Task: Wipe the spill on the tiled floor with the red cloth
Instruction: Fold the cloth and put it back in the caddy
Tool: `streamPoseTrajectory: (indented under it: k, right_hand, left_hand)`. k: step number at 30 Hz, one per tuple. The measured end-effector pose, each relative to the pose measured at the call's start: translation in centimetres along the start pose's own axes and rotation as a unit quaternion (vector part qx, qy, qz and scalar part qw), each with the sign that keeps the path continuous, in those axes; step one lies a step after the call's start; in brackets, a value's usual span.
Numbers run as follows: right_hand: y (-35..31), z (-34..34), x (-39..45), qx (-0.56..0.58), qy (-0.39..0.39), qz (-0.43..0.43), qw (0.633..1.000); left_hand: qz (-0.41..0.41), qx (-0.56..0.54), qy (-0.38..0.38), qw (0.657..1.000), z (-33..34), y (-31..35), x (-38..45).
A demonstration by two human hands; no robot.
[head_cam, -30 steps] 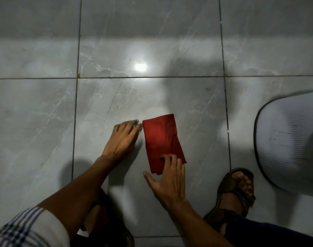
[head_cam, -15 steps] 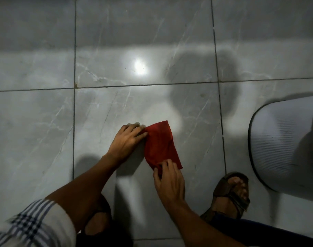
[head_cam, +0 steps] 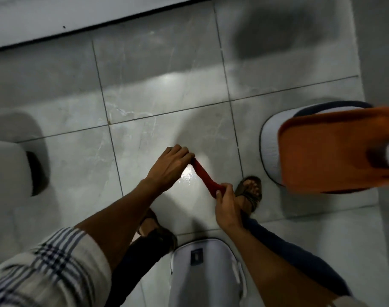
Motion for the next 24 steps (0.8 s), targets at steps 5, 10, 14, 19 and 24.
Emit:
streamPoseTrajectory:
  k: [5, 10, 14, 19, 24]
  right_hand:
    - [1.3, -10.5, -6.1, 0.097, 0.007, 0.03, 0.995]
    - [4.5, -19.2, -5.9, 0.192, 0.065, 0.083, 0.976]
    - [7.8, -24.4, -1.9, 0.238, 0.103, 0.127, 0.958]
    - [10.2, -27.3, 3.3, 0.222, 0.084, 0.177, 0.955]
    - [9.2, -30.6, 1.6, 0.167, 0.1, 0.173, 0.966]
  left_hand:
    - [0.044, -0.039, -0.046, 0.997, -7.8, 8.6, 3.3]
    - [0.094, -0.079, -0.063, 0.99, -11.3, 17.1, 11.4]
    - [0.099, -0.103, -0.106, 0.984, -9.1, 22.0, 20.0]
    - [0.032, -0.109, -0.148, 0.982, -5.4, 24.3, 27.8]
    - [-0.05, -0.188, -0.119, 0.974, -8.0, 22.1, 26.8]
Point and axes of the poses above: each hand's wrist, its own x-axis towards the middle knuckle, its own z-axis out of the palm, y = z × x, the point moved 8 cm from there along x, towards the middle knuckle, and after that the axes turned 4 degrees about z, right-handed, at the moved point
